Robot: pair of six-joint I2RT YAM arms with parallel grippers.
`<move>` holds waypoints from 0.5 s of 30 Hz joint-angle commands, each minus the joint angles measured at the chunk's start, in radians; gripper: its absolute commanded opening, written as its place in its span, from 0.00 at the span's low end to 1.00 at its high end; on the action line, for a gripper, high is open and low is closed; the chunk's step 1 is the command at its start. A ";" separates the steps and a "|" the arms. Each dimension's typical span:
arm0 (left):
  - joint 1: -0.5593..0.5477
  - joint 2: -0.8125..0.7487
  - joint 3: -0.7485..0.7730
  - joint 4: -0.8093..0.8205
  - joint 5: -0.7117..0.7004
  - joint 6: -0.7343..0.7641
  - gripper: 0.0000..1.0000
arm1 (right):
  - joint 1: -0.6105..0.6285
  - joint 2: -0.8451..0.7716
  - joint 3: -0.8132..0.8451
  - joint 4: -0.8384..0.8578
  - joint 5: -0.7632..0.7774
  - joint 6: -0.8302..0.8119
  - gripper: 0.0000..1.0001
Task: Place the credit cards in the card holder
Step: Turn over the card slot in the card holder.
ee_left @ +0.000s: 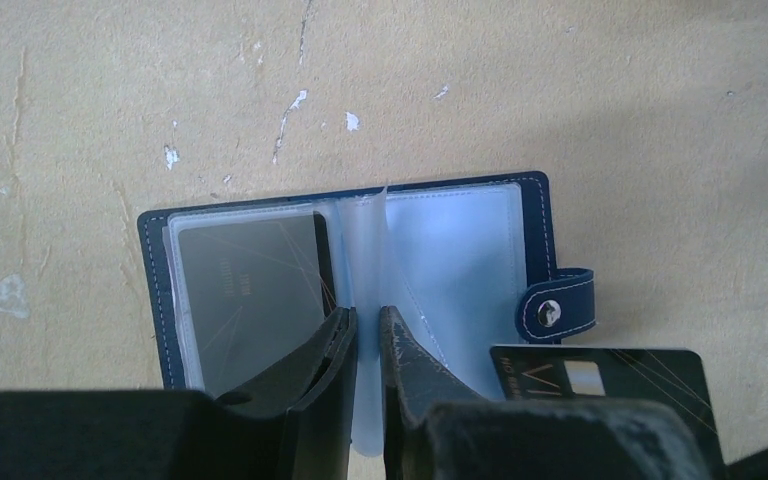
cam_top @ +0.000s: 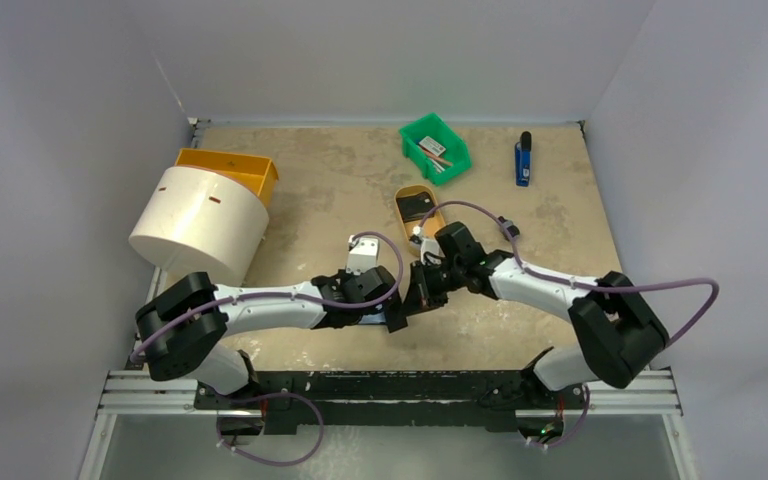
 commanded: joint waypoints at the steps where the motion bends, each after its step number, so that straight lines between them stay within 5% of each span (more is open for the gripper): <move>1: 0.000 -0.034 -0.005 0.019 -0.028 -0.018 0.13 | 0.004 0.057 0.062 0.060 -0.030 0.051 0.00; 15: -0.001 -0.058 -0.018 0.022 -0.034 -0.018 0.13 | 0.005 0.205 0.110 0.117 -0.079 0.088 0.00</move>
